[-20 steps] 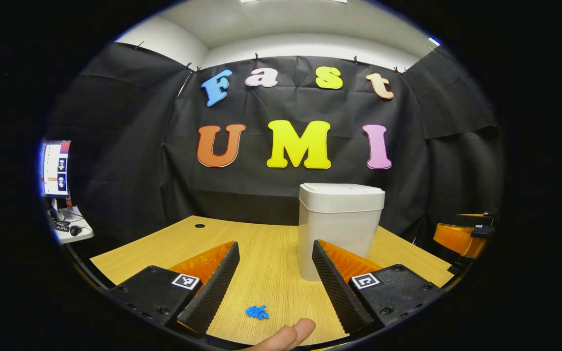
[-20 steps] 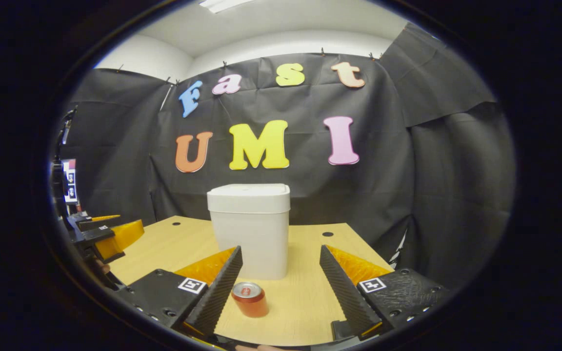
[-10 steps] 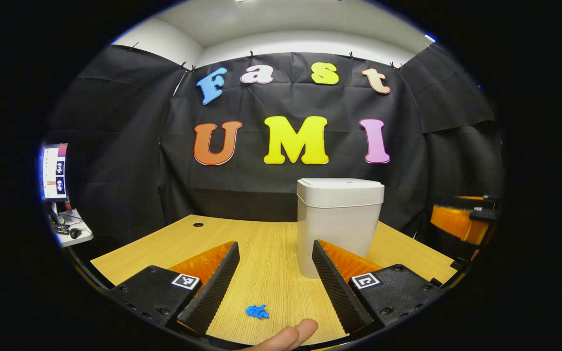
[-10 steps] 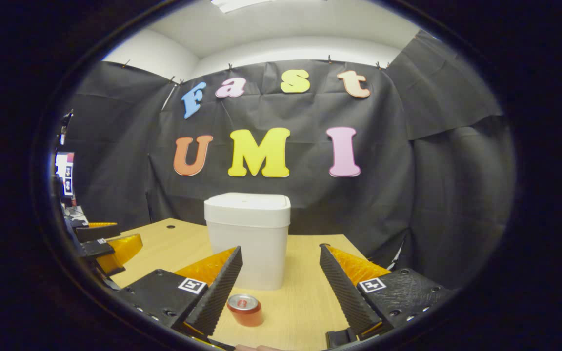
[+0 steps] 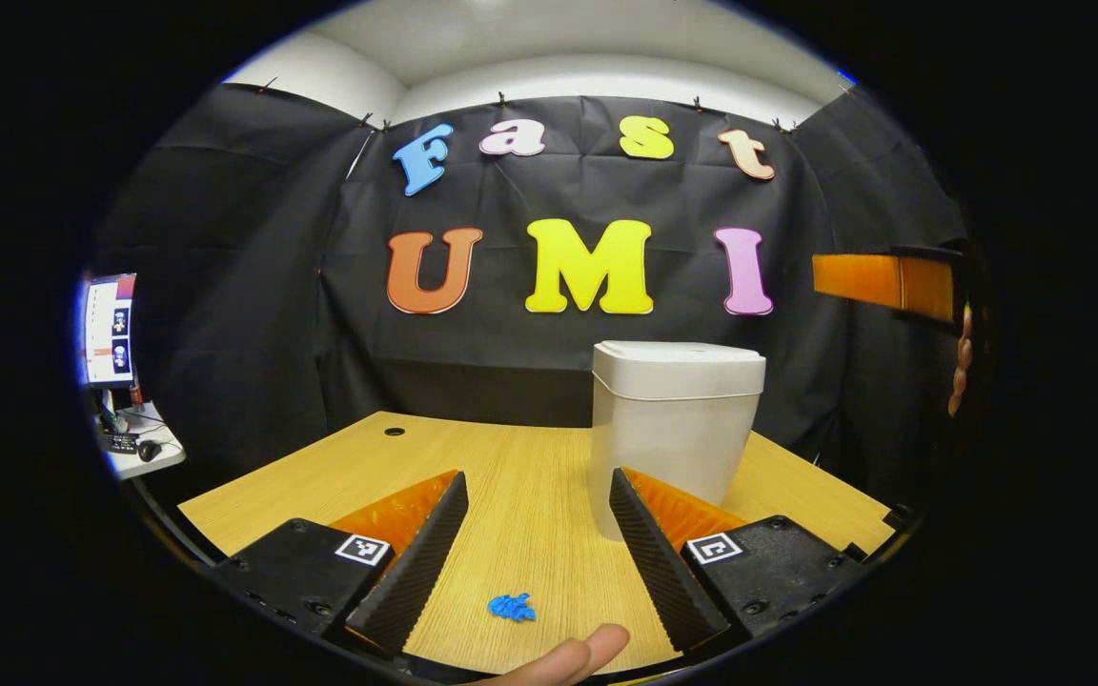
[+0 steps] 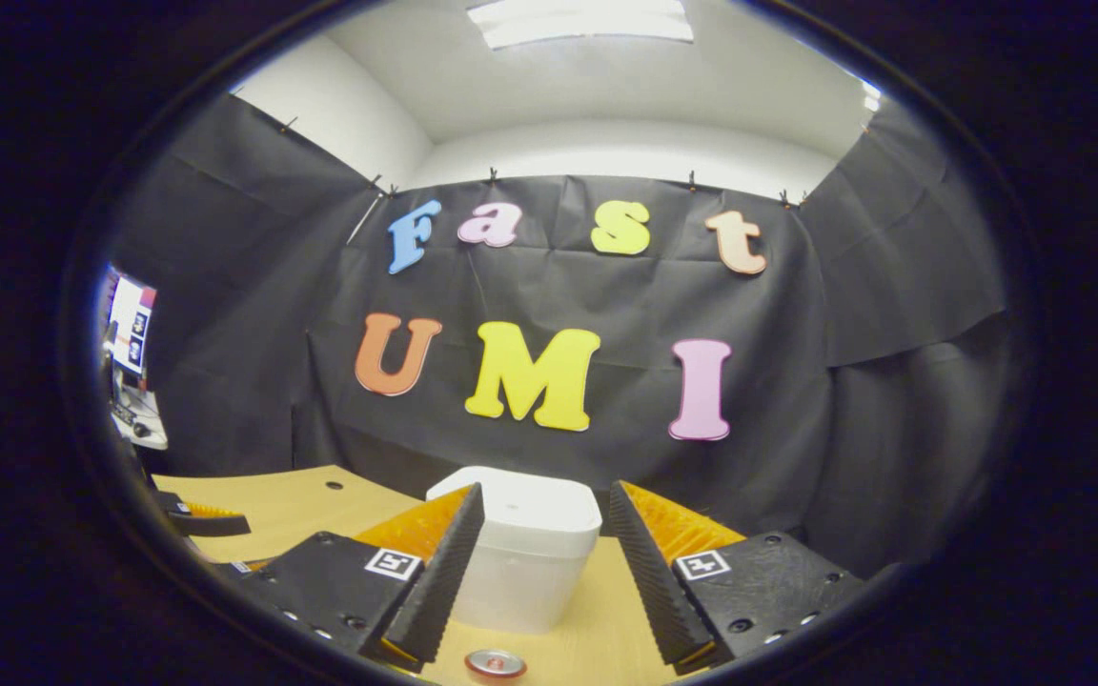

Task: Press the lid of the desktop garbage bin to open it, pick up the crumpled paper on the desktop and throw it into the bin, then pick up the pop can on the desktop and drop it into the bin, and finally close the garbage bin lid.

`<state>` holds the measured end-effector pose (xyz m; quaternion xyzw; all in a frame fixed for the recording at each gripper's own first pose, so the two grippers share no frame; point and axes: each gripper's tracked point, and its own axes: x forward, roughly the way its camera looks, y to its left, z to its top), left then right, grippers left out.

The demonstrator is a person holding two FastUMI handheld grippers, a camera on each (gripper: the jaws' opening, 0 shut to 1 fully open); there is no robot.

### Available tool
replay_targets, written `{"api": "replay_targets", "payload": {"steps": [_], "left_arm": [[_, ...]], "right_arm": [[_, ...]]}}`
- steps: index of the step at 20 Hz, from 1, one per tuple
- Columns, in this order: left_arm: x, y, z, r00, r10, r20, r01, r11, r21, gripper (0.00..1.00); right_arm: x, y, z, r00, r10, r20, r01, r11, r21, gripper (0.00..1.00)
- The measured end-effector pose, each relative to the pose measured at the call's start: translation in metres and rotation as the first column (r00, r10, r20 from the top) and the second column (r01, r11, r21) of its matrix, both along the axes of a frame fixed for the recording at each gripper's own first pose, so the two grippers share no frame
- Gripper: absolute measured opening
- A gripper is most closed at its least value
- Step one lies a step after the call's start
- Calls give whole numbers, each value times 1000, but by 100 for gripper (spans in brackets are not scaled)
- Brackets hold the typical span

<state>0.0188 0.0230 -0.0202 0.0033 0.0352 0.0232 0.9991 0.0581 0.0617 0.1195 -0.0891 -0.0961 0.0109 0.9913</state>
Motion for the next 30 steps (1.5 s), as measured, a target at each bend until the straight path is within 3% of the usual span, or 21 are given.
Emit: {"api": "replay_targets", "payload": {"steps": [3, 4, 6, 9, 10, 11, 12, 13, 16, 18, 22, 24, 26, 30], "left_arm": [[5, 3, -5, 1000, 4, -12, -4, 1000, -9, 97], [6, 7, -7, 1000, 14, -18, -15, 1000, -7, 97], [10, 15, -11, 999, 38, -33, -39, 999, -8, 97], [15, 19, -17, 997, 52, -54, -53, 998, -22, 97], [16, 21, -19, 997, 55, -60, -57, 998, -26, 97], [17, 24, -21, 996, 61, -64, -63, 998, -30, 97], [19, 25, -22, 996, 65, -66, -67, 997, -34, 98], [20, 25, -25, 995, 65, -74, -68, 997, -37, 97], [20, 24, -27, 995, 62, -83, -65, 997, -43, 98], [21, 25, -27, 995, 63, -78, -66, 997, -36, 97], [23, 29, -28, 994, 68, -85, -72, 997, -41, 97], [22, 33, -26, 994, 75, -80, -80, 996, -50, 97], [23, 35, -26, 994, 80, -79, -84, 995, -54, 97], [21, 39, -22, 994, 81, -67, -83, 996, -34, 97]], "right_arm": [[14, 6, 19, 1000, -9, -1, 9, 1000, -6, 62], [20, 9, 21, 1000, -10, -10, 10, 1000, 3, 48], [34, 11, 26, 999, -21, -40, 23, 999, 33, 37], [55, 2, 34, 996, -53, -76, 59, 995, 83, 5], [64, 8, 36, 996, -26, -82, 35, 993, 113, 4], [76, 14, 40, 996, 12, -87, 1, 989, 146, 10], [87, 10, 37, 994, -6, -105, 24, 985, 173, 2], [103, 4, 28, 989, -26, -148, 52, 982, 181, 0], [144, 14, -7, 961, -5, -278, 49, 987, 153, 2], [160, 10, -19, 949, -33, -313, 70, 992, 108, 2], [172, 12, -46, 922, -49, -384, 91, 992, 92, 1], [172, 19, -47, 923, -52, -382, 78, 996, 52, 1], [166, 33, -48, 920, -4, -391, 38, 996, 81, 1], [167, 23, -46, 928, -77, -366, 88, 996, 14, 1]]}}
